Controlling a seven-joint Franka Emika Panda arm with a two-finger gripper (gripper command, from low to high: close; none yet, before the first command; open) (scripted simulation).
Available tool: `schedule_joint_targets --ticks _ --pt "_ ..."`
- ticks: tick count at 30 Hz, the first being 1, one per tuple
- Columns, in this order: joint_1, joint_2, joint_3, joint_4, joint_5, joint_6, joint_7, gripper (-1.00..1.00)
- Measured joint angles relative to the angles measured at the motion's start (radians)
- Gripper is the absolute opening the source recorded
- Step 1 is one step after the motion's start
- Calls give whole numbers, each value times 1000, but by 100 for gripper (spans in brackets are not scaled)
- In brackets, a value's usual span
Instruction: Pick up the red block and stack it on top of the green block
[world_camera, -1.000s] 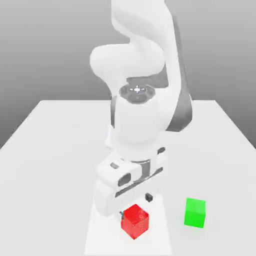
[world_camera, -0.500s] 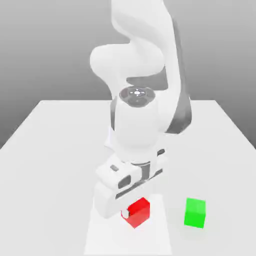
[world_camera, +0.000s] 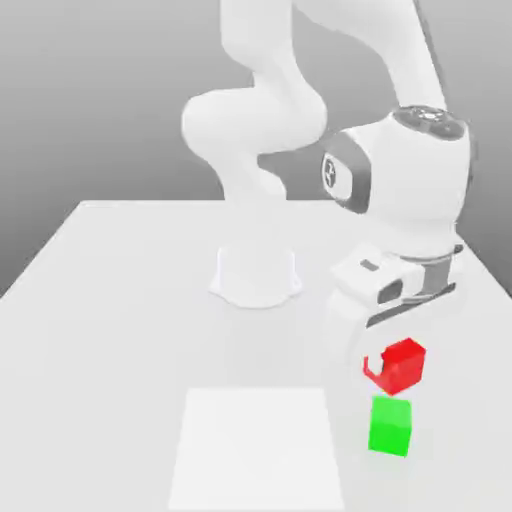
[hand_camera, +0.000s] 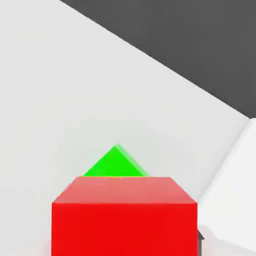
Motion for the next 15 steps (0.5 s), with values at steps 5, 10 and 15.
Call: schedule_joint_targets --ticks 5,10,15 --pt "-23 132 -9 6 1 127 8 100" --pt "-23 149 -9 6 2 143 8 100" --pt "-23 20 -11 1 -2 20 11 100"
